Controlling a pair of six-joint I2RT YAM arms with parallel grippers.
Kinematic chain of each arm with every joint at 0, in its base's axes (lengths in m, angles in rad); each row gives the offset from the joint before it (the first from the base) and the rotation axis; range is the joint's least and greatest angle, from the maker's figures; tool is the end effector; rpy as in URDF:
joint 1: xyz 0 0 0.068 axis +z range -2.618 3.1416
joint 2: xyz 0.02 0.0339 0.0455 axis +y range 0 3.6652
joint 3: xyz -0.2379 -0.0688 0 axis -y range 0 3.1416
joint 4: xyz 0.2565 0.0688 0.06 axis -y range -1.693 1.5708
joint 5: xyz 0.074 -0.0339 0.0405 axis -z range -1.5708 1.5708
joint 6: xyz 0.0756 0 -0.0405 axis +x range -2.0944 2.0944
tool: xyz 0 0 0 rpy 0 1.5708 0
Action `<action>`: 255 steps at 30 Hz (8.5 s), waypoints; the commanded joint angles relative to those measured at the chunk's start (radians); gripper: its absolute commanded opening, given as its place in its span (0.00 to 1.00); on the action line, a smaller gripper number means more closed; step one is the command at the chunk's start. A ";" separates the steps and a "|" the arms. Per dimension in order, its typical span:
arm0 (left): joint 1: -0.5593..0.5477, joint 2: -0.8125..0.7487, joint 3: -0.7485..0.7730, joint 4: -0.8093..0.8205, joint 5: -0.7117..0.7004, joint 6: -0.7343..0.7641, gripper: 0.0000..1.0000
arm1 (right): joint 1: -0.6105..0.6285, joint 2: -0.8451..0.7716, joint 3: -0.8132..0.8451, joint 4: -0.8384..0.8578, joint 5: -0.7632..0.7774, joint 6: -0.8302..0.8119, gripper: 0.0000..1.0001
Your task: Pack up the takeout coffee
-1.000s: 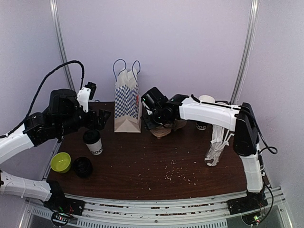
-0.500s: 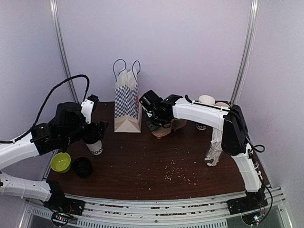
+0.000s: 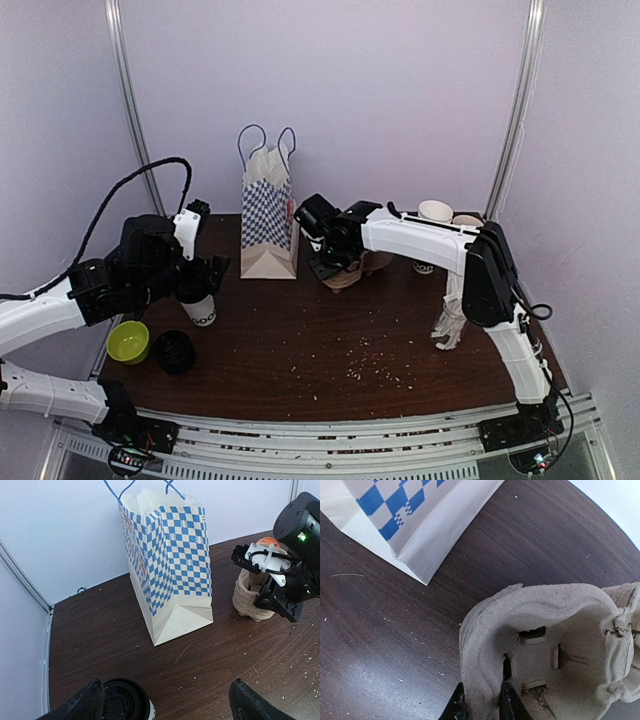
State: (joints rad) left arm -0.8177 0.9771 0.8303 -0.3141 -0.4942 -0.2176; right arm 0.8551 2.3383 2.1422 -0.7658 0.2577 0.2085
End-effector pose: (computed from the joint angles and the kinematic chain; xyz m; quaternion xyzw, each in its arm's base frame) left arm 0.2145 -0.1763 0.2700 0.1205 0.8254 -0.0722 0.5468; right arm 0.3640 0.3893 0.1729 -0.2641 0.9093 0.0451 0.3184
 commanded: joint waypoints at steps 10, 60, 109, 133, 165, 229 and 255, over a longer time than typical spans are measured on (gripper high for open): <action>0.006 0.015 0.004 0.034 0.006 0.003 0.89 | 0.038 -0.169 -0.166 -0.082 -0.076 0.042 0.04; 0.008 0.105 -0.166 0.312 0.487 -0.621 0.87 | 0.263 -0.557 -0.675 0.165 -0.269 0.098 0.39; 0.008 0.422 -0.145 0.463 0.687 -0.636 0.68 | 0.243 -0.602 -0.674 0.203 -0.294 0.133 0.00; 0.007 0.420 -0.149 0.488 0.708 -0.637 0.68 | 0.242 -0.643 -0.651 0.143 -0.299 0.121 0.00; -0.032 0.545 -0.078 0.492 0.774 -0.601 0.50 | 0.123 -0.703 -0.651 0.132 -0.285 0.091 0.29; -0.050 0.470 -0.008 0.341 0.764 -0.536 0.81 | 0.010 -0.834 -0.664 0.187 -0.261 0.053 0.14; -0.371 0.777 0.098 0.332 0.429 -0.435 0.09 | 0.009 -0.997 -0.781 0.217 -0.181 0.088 0.15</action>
State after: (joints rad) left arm -1.1950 1.6840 0.8280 -0.0341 0.0120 -0.6815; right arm 0.8684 1.3743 1.3640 -0.5652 0.0422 0.2825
